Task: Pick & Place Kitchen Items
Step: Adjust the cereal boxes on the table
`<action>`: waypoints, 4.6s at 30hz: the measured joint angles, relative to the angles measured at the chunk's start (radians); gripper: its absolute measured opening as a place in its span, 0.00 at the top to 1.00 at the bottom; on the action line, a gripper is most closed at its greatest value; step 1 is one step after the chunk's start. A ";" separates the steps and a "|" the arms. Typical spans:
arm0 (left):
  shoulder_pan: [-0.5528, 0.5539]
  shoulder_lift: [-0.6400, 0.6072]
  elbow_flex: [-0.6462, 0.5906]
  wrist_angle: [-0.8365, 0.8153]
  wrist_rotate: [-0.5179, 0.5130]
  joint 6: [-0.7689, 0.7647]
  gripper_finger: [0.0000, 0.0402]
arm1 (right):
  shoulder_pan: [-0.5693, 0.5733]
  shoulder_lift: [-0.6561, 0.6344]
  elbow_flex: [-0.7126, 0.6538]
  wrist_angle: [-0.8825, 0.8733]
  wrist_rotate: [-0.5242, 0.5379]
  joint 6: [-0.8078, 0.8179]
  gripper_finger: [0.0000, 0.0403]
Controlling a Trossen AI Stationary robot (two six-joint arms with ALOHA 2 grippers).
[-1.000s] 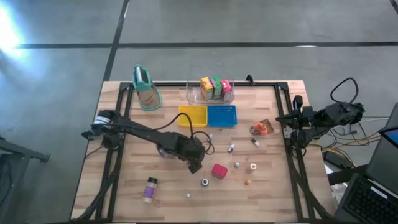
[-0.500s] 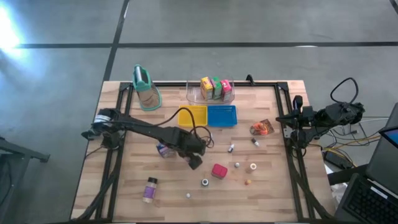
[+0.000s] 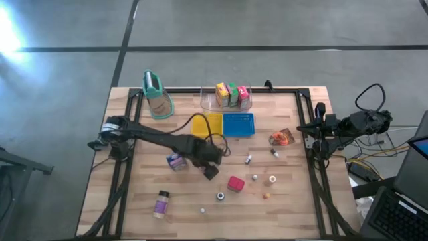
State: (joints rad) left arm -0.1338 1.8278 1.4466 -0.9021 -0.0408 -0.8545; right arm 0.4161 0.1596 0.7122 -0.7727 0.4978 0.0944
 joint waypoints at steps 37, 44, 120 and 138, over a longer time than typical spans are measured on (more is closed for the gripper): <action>0.146 -0.002 0.012 -0.107 -0.003 0.148 0.01 | 0.000 0.000 0.000 0.000 0.000 0.000 0.98; 0.140 -0.002 0.030 -0.096 0.030 0.160 0.01 | 0.000 0.000 0.000 0.000 0.000 0.000 0.98; 0.177 -0.002 0.015 -0.052 0.167 0.210 0.00 | 0.000 0.000 0.000 0.000 0.000 0.000 0.98; 0.189 -0.001 0.024 -0.093 0.132 0.015 0.00 | 0.000 0.000 0.000 0.000 0.000 0.000 0.98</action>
State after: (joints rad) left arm 0.0555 1.8267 1.4701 -0.9951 0.0915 -0.8398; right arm 0.4161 0.1593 0.7121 -0.7727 0.4980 0.0948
